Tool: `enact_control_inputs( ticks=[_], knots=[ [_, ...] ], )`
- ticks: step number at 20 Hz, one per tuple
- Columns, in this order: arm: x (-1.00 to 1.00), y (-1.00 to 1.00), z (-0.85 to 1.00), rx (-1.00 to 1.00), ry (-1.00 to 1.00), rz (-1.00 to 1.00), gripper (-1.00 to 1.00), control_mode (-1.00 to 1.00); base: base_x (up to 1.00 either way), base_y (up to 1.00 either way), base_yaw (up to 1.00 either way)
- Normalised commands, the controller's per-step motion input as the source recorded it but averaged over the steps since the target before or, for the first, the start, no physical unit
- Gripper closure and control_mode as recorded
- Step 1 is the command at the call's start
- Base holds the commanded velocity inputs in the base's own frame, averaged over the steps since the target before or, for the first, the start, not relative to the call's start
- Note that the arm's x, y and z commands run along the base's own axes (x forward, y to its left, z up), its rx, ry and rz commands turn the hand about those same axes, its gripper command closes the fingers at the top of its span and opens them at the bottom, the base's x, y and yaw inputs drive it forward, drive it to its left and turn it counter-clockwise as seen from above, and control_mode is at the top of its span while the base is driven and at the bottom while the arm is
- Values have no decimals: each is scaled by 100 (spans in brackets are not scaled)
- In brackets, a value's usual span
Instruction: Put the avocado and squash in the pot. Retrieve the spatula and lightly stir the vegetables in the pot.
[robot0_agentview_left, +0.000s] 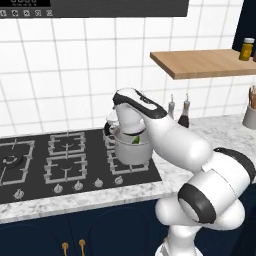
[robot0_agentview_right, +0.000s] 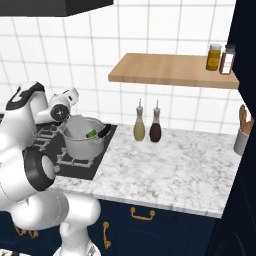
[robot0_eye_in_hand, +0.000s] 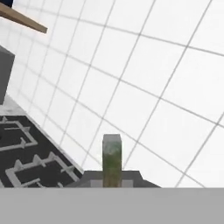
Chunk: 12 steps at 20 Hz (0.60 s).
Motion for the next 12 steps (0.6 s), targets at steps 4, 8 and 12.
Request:
enact_control_inputs(
  ticks=[4,8,12],
  knots=[
    [10,-5,-29,15,-1,-15,100,-100,0,0,0],
    [0,-35,-32,16,-5,-4,100,-100,0,0,0],
    [0,-60,-46,13,-7,0,100,-100,0,0,0]
  ],
)
